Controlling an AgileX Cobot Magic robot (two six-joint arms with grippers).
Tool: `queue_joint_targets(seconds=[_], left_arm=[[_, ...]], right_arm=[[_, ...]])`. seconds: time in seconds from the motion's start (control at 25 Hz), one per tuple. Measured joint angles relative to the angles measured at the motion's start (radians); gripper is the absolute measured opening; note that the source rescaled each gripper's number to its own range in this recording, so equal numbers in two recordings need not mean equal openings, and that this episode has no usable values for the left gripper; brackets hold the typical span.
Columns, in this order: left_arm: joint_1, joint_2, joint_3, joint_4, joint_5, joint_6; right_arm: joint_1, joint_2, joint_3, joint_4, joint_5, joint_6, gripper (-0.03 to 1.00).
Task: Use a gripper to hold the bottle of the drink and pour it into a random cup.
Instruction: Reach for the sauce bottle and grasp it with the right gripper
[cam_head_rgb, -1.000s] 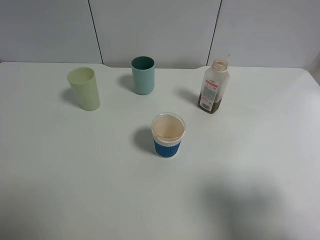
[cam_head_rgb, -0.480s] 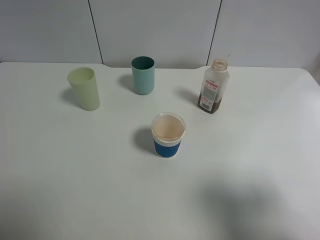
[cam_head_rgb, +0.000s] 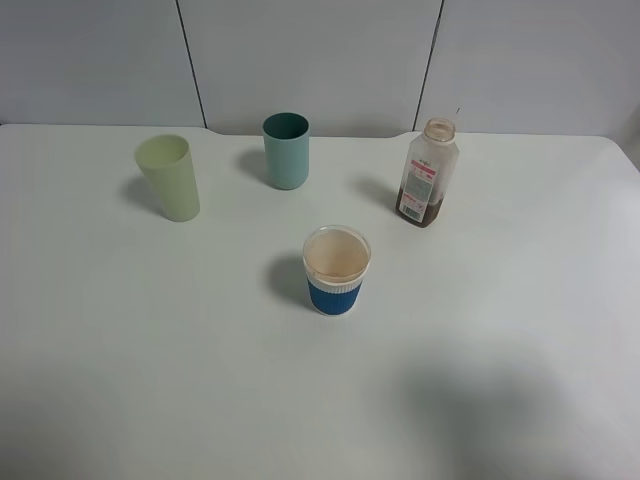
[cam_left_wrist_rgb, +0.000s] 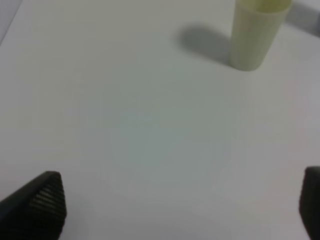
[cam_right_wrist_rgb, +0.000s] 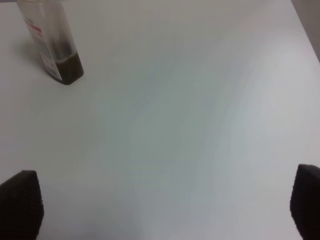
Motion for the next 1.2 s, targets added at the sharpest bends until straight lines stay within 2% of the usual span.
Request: queue_joint_targets(seconds=[0.16, 0.52, 1.2], left_arm=[[0.0, 0.0, 0.0, 0.0, 0.0, 0.0], [0.0, 0.0, 0.0, 0.0, 0.0, 0.0], [0.0, 0.0, 0.0, 0.0, 0.0, 0.0]], right_arm=[[0.0, 0.03, -0.011, -0.001, -0.009, -0.006, 1.0], [0.0, 0.365, -0.136, -0.012, -0.104, -0.006, 1.0], [0.004, 0.918, -0.142, -0.009, -0.539, -0.026, 1.0]])
